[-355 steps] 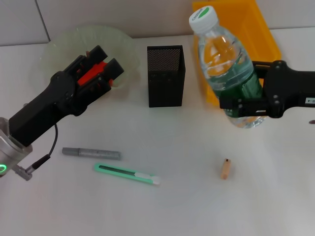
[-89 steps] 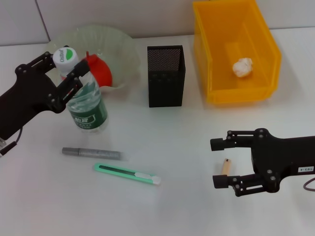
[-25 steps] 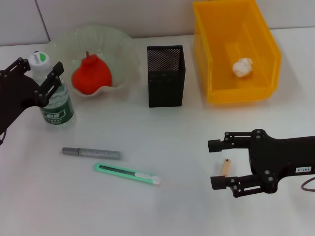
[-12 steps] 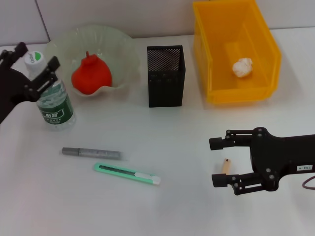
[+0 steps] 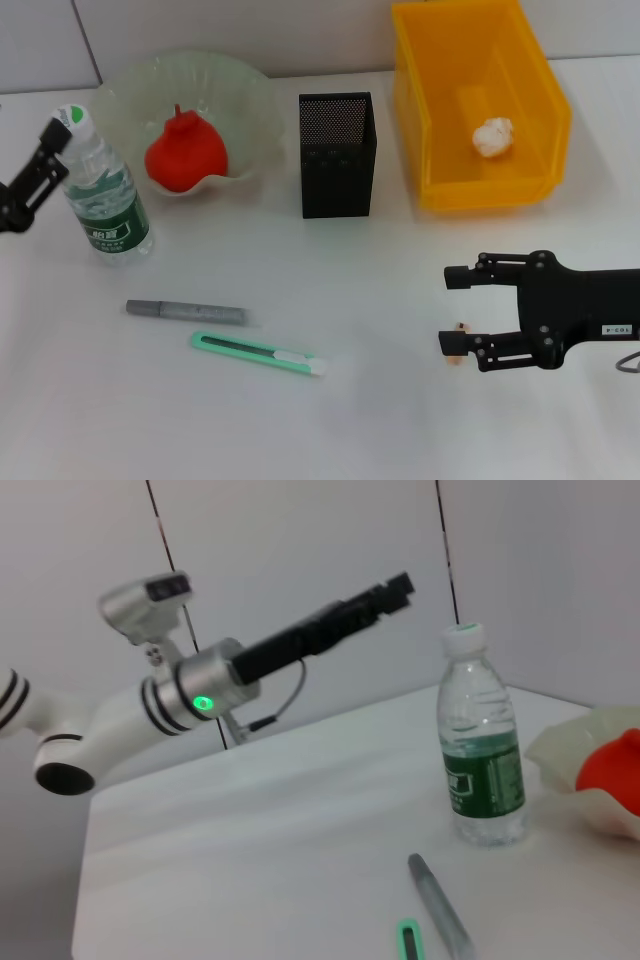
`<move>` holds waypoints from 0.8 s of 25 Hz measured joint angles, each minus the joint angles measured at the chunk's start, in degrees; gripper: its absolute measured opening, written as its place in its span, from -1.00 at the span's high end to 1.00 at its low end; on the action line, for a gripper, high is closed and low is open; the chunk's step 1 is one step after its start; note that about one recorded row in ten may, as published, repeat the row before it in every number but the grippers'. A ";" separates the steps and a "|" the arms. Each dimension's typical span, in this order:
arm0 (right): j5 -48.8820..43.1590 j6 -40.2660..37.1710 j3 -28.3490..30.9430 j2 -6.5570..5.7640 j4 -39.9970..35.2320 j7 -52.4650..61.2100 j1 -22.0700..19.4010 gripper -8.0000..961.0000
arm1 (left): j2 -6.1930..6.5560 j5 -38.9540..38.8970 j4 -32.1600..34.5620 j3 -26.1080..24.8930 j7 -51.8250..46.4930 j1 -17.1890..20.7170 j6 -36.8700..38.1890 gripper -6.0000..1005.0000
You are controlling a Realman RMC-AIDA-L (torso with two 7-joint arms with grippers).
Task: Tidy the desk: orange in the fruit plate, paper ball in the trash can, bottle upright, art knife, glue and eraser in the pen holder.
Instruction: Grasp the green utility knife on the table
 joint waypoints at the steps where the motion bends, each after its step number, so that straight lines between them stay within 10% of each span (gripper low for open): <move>1: -0.06 0.20 0.05 0.07 -0.04 -0.28 -0.16 -0.64 | 0.08 0.54 0.13 0.76 0.00 0.38 1.29 -0.62; 10: -0.25 0.58 5.81 0.14 2.63 -6.09 -1.13 -0.64 | 0.39 6.45 8.49 13.02 -3.58 1.73 2.44 -0.62; 20: -0.32 0.74 8.13 0.23 4.81 -8.35 -3.26 -0.64 | 0.47 27.56 40.02 20.99 -31.73 3.92 -13.74 -0.62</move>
